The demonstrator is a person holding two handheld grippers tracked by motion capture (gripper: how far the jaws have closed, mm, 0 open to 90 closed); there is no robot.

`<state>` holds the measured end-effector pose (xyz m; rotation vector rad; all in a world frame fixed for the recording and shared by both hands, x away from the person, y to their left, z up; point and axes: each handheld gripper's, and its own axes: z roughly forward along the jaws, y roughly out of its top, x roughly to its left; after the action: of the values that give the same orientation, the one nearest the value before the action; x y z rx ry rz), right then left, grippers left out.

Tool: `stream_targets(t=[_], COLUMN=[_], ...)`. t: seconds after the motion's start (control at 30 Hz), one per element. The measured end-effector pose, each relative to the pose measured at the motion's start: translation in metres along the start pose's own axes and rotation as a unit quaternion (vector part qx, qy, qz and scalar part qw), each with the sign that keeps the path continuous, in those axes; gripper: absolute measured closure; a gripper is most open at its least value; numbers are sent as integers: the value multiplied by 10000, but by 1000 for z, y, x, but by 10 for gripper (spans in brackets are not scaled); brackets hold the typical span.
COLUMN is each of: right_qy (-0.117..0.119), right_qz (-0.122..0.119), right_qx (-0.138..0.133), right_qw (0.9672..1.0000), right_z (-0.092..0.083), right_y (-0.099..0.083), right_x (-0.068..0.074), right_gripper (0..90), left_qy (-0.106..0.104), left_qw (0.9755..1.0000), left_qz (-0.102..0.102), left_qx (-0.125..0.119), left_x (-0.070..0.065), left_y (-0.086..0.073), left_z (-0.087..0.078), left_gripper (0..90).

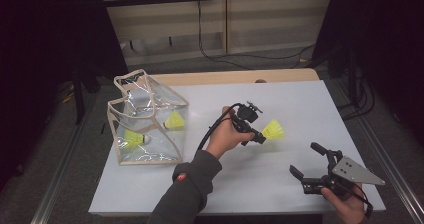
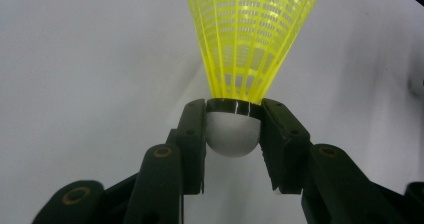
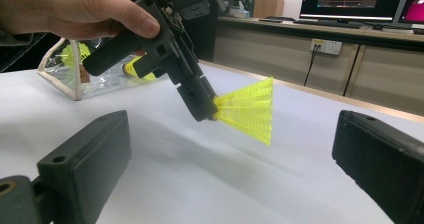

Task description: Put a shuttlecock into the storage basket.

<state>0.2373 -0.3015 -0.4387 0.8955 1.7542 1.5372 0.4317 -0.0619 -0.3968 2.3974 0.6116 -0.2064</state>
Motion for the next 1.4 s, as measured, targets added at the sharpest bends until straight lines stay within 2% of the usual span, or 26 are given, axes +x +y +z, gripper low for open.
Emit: stream_targets(t=[0.5, 0.7, 0.8, 1.4], right_qy=[5, 14, 10, 22], right_qz=[-8, -1, -3, -19], right_qx=[-3, 0, -1, -12], right_qw=[10000, 10000, 10000, 10000], right_z=[0, 0, 0, 0], right_y=[0, 0, 0, 0], right_x=[0, 1, 0, 2], right_gripper=[21, 21, 21, 21], left_qy=[53, 1, 57, 64], left_qw=[9998, 9997, 9997, 9994], left_qz=[-170, -155, -162, -201], left_qx=[112, 164, 192, 261], left_x=[5, 7, 8, 11], left_y=[-4, -5, -6, -11], left_z=[-15, -20, -23, -40], left_gripper=[643, 643, 643, 643])
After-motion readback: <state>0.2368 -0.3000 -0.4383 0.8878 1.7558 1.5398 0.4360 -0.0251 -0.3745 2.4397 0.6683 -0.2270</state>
